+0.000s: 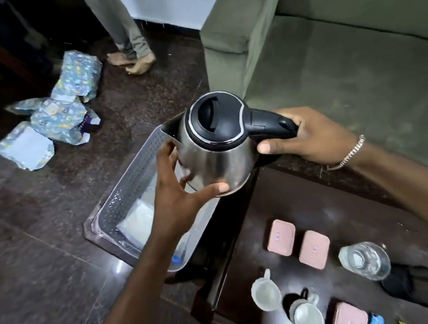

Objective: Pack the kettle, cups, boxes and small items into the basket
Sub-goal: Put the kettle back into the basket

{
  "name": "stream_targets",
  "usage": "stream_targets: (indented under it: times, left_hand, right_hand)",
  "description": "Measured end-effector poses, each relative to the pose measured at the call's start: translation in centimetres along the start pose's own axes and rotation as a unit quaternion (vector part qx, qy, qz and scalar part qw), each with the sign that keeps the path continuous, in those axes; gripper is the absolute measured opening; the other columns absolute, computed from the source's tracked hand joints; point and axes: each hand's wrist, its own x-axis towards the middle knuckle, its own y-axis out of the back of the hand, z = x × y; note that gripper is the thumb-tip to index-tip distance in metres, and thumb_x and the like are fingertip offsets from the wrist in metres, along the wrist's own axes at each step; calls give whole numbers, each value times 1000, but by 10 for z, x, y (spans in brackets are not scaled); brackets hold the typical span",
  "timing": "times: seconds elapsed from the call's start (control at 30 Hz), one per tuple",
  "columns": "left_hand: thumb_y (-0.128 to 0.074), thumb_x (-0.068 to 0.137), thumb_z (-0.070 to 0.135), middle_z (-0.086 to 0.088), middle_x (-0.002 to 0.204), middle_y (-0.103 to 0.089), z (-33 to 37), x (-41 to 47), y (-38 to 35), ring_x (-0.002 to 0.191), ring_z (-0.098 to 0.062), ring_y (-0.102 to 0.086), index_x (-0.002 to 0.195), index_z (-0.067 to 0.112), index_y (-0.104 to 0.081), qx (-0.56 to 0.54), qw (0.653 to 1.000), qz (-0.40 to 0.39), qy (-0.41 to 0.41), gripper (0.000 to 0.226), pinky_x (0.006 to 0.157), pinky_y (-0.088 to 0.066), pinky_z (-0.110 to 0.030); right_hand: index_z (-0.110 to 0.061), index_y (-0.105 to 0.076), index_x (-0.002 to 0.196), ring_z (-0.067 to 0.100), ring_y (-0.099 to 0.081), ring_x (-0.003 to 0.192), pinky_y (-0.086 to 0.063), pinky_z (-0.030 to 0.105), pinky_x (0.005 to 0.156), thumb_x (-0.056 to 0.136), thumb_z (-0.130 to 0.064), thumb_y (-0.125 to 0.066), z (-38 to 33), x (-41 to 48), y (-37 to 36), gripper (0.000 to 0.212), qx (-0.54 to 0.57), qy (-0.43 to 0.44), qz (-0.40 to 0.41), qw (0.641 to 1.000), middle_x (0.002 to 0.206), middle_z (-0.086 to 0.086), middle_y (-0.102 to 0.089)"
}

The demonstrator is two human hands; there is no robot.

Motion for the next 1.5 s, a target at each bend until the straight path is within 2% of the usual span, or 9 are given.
stream_targets:
  times: [0.1, 0.23, 0.43, 0.57, 0.73, 1.07, 1.2, 1.37, 1.5]
  left_hand:
    - [-100, 61, 16, 20, 153, -43, -19, 16, 23, 145, -1, -40, 150, 40, -29, -3, 1000, 11, 7, 117, 102, -49, -28]
    - [-98, 60, 7, 15, 154, -41, -44, 31, 40, 140, 3, -44, 150, 37, -27, -3, 1000, 22, 12, 118, 95, -52, -13]
    - [-98, 59, 3, 10, 155, -37, -76, 45, 50, 140, -8, -44, 146, 34, -28, 5, 999, 37, 21, 116, 92, -54, -14]
    - [-100, 54, 15, 20, 151, -37, -92, 49, 52, 140, -9, -43, 147, 33, -29, 1, 998, 49, 43, 118, 97, -56, -25]
    - [-100, 55, 17, 13, 148, -40, -106, 45, 51, 135, -8, -45, 144, 36, -30, 12, 997, 58, 57, 115, 94, -57, -28]
    - [-100, 62, 21, 22, 153, -34, -113, 39, 62, 144, -10, -40, 152, 36, -21, 19, 993, 45, 112, 121, 101, -56, -44]
    - [-99, 64, 23, 11, 158, -34, -121, 31, 79, 145, -18, -39, 153, 36, -24, 80, 985, 32, 148, 118, 106, -48, -46]
    - [-95, 70, 27, -20, 142, -52, -129, 18, 112, 129, -42, -49, 146, 9, -41, 388, 907, 2, 164, 95, 107, -44, -52]
    - [-88, 75, 46, -25, 137, -54, -125, 9, 119, 125, -46, -49, 140, 8, -40, 557, 798, -61, 220, 89, 102, -44, -53]
  right_hand:
    - [-14, -69, 110, -9, -61, 85, -48, 14, 77, 80, -22, -78, 16, 36, -18, 32, -3, -16, -18, 1000, 90, -21, -70]
    - [-10, -69, 110, 0, -61, 88, -49, 20, 82, 80, -25, -79, 43, 72, -39, 35, -4, -31, -45, 999, 97, -10, -69]
    - [-12, -69, 111, 3, -62, 90, -49, 27, 85, 77, -33, -81, 70, 107, -53, 42, -16, -59, -58, 996, 100, -5, -70]
    - [-41, -71, 102, -11, -63, 87, -47, 8, 78, 80, -26, -81, 78, 117, -58, 28, -19, -74, -84, 994, 95, -24, -73]
    - [-38, -71, 96, -14, -60, 79, -45, 4, 72, 80, -21, -82, 86, 124, -63, 26, -14, -84, -84, 993, 86, -27, -71]
    - [-9, -60, 94, 1, -50, 70, -42, 26, 65, 78, -30, -85, 82, 134, -72, 36, -131, -62, -65, 987, 76, -3, -59]
    - [-24, -49, 121, 22, -50, 109, -47, 48, 97, 60, -66, -82, 76, 118, -84, 81, -261, -58, 49, 962, 117, 5, -50]
    - [-18, -50, 111, 20, -45, 96, -44, 31, 90, 64, -72, -79, 68, 82, -140, 78, -241, 58, 278, 928, 109, -2, -43]
    - [-18, -49, 100, 13, -45, 87, -45, 26, 80, 82, -46, -78, 74, 63, -218, 45, -197, 51, 177, 963, 100, -6, -43]
